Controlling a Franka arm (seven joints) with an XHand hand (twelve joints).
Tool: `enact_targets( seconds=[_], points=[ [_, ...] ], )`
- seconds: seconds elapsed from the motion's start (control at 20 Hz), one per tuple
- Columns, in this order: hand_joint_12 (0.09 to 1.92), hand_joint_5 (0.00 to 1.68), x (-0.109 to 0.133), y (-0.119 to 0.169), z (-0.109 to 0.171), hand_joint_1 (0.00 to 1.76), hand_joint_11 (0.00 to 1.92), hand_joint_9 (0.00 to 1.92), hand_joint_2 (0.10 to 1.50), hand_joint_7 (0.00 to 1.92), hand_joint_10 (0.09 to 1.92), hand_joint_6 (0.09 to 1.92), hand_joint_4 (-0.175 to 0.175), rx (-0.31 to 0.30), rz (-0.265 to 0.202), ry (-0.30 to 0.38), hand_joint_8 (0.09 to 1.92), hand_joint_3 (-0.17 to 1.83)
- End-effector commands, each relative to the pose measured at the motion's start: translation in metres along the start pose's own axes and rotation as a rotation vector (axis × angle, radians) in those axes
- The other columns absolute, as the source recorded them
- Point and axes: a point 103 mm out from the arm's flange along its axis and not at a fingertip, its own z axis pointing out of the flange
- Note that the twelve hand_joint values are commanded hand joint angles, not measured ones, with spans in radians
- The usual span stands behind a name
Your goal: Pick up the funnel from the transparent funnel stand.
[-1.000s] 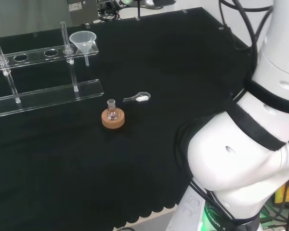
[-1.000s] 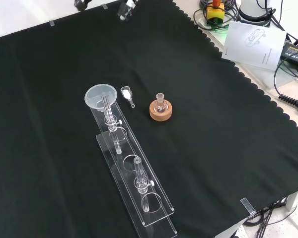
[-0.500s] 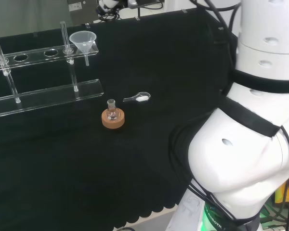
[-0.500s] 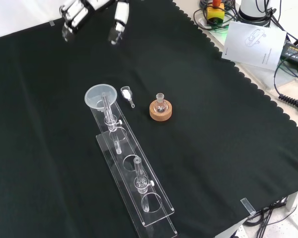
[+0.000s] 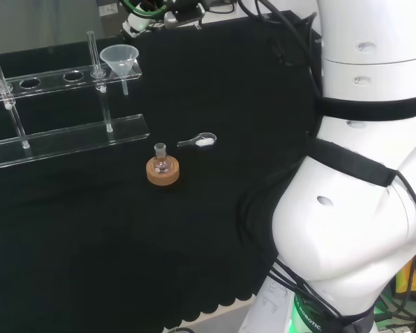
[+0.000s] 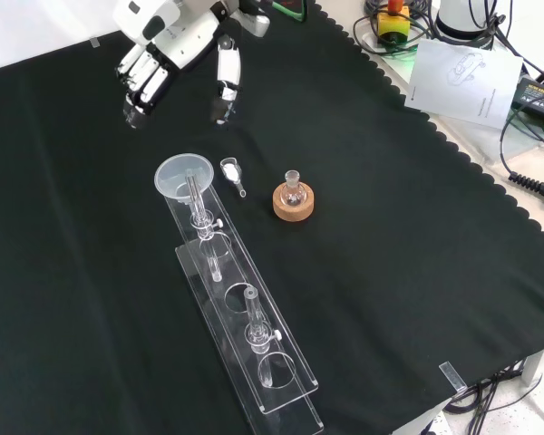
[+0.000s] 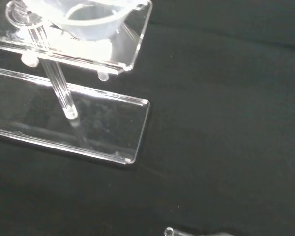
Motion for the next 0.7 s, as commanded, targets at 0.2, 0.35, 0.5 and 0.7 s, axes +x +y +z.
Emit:
enact_targets(
  seconds=[0.2, 0.35, 0.5, 0.7],
  points=[
    [1.52, 0.12, 0.020, 0.027, 0.003, 0.40, 0.05, 0.12, 0.85, 0.00, 0.76, 0.09, -0.023, 0.027, -0.051, -0.022, 0.63, 0.20],
    [1.52, 0.11, 0.022, 0.034, 0.010, 0.40, 0.05, 0.11, 0.84, 0.00, 0.77, 0.09, -0.023, 0.032, -0.055, -0.018, 0.62, 0.20],
    [1.53, 0.11, 0.025, 0.040, 0.016, 0.40, 0.05, 0.11, 0.84, 0.00, 0.77, 0.09, -0.023, 0.039, -0.060, -0.025, 0.60, 0.19],
    [1.53, 0.09, 0.025, 0.048, 0.022, 0.40, 0.05, 0.08, 0.83, 0.00, 0.79, 0.09, -0.025, 0.051, -0.064, -0.022, 0.53, 0.19]
  ],
)
